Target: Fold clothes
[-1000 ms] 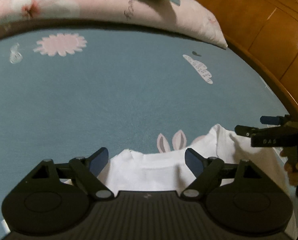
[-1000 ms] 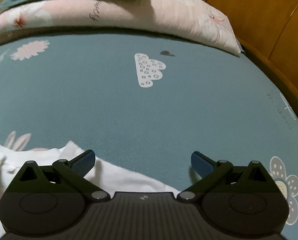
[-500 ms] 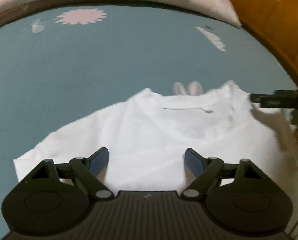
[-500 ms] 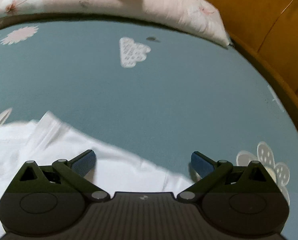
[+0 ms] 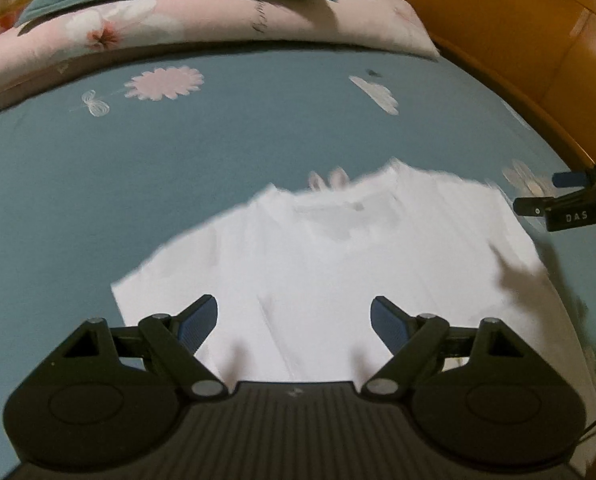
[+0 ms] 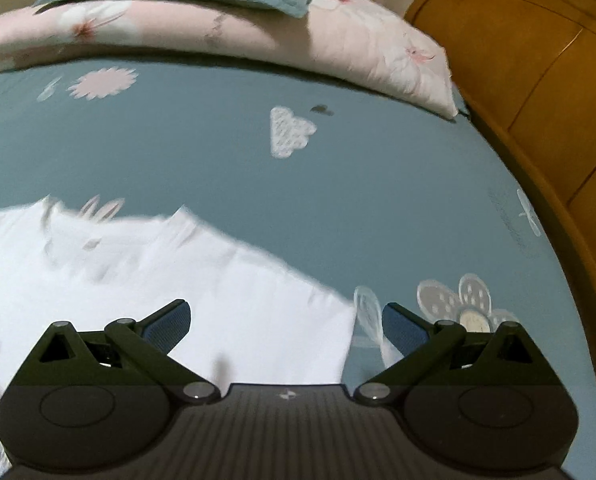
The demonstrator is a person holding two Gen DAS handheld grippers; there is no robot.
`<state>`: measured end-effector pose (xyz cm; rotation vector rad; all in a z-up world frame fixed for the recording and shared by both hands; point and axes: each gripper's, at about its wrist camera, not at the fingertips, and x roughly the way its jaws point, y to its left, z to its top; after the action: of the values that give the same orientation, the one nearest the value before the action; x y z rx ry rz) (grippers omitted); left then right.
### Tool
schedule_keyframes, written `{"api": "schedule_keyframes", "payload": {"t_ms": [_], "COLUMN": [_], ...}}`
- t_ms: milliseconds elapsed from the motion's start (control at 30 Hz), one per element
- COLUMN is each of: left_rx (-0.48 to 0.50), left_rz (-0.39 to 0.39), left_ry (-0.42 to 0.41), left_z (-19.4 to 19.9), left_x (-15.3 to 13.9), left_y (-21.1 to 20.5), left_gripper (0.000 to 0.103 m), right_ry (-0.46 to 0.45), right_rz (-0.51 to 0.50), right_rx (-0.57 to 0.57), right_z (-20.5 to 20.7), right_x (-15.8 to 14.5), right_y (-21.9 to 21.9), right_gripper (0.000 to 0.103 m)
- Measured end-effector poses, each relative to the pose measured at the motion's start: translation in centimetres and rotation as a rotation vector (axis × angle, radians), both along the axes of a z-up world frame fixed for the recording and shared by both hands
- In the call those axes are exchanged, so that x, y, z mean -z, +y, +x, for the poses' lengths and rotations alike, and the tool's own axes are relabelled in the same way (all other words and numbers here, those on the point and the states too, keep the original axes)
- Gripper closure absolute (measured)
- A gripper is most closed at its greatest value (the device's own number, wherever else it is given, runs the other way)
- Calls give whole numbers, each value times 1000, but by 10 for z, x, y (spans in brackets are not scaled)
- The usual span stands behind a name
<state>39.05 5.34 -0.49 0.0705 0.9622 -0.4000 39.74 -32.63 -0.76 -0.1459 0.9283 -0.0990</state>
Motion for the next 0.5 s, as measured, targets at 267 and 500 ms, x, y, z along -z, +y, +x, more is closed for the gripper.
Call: {"api": "schedule_keyframes", "payload": {"t_ms": [267,500], "left_rx": [136,-33], "left_rz": [73,78], "left_ry": [83,93], "left_z": [-82,-122], "left_x": [36,76], "left_y": [-25,-22], "left_gripper": [19,19], "right_ry": [152,230], "right_rz": [53,104], "right_rx": [-139,-235], "right_z": [-83,-118], "right_x": [29,76], "right_y": [43,63], "right_gripper": [0,0]}}
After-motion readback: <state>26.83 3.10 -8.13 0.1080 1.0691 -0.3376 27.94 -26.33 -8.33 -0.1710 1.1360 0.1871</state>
